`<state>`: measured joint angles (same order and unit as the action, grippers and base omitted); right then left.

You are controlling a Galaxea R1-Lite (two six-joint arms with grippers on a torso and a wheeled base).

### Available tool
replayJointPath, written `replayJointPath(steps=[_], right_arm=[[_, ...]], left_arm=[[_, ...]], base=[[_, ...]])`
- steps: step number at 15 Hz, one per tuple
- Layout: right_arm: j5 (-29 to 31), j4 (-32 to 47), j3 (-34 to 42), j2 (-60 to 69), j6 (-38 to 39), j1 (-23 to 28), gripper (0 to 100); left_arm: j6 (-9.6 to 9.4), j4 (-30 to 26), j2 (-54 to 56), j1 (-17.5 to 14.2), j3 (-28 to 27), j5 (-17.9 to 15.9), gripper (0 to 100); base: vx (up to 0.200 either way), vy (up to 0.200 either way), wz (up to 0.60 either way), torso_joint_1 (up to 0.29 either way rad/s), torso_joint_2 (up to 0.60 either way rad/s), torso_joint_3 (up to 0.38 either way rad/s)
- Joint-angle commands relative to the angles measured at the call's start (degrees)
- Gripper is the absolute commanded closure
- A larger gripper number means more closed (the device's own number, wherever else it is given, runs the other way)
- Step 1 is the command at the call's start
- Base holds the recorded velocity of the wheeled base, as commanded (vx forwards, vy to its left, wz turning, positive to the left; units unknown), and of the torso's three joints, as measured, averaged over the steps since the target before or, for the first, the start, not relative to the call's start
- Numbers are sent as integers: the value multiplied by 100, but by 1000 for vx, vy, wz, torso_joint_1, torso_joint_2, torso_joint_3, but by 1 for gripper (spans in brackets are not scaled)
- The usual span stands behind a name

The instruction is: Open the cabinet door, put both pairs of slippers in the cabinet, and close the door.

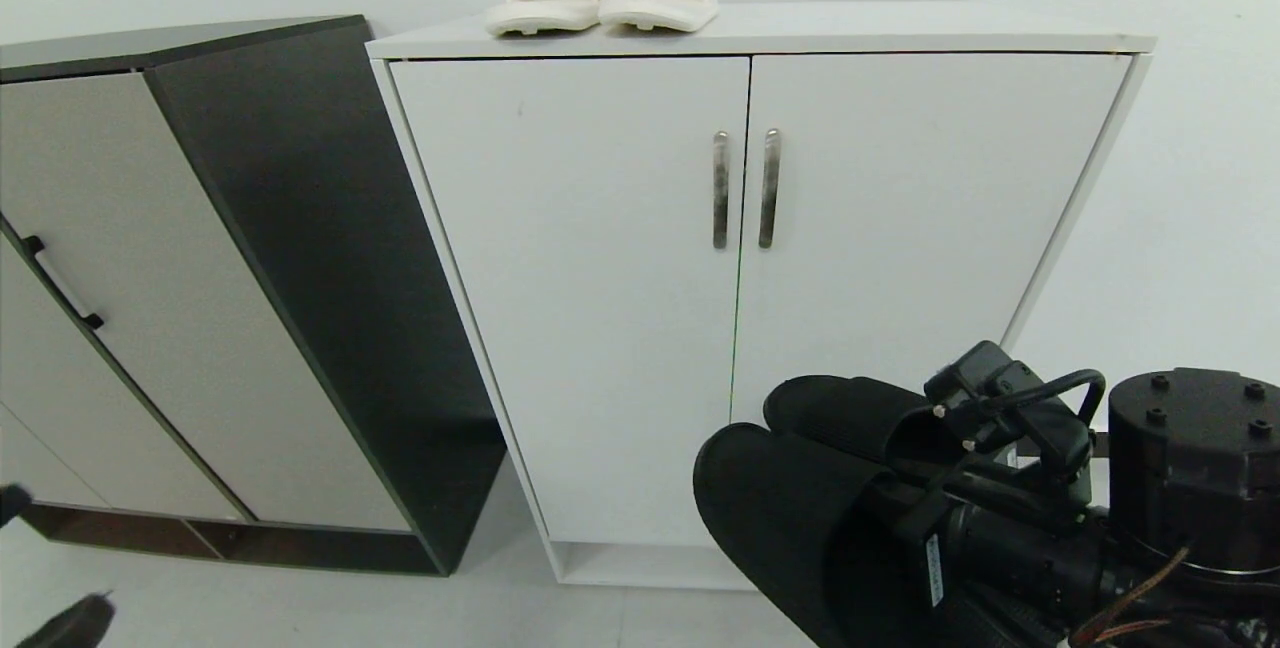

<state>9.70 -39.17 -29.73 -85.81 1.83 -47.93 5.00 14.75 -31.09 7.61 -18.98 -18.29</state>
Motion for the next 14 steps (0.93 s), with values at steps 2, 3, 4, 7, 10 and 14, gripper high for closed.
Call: replayJointPath(steps=[2, 3, 4, 7, 10, 14], right_arm=[[-12, -3, 38, 20, 2, -49, 100], [-12, -3, 29, 12, 2, -58, 100], [-12, -3, 38, 12, 2, -58, 100], [-12, -3, 47, 12, 19, -58, 100], [-12, 14, 90, -15, 19, -58, 100], [-215, 14, 143, -41, 19, -67, 100]], left_arm=[[-104, 1170, -2543, 1234, -967, -377, 0], [-96, 1170, -2833, 1445, -1240, -369, 0], [-96, 1170, -3070, 1639, -1442, -369, 0], [-96, 1179, -3870, 2342, -2057, -351, 0], [-60, 1179, -4573, 2825, -2822, -351, 0], [397, 1144, -5294, 3265, -3876, -351, 0]], base=[[0, 0, 0, 0, 0, 0], [0, 0, 0, 0, 0, 0], [0, 0, 0, 0, 0, 0], [0, 0, 0, 0, 0, 0], [0, 0, 0, 0, 0, 0], [0, 0, 0, 0, 0, 0]])
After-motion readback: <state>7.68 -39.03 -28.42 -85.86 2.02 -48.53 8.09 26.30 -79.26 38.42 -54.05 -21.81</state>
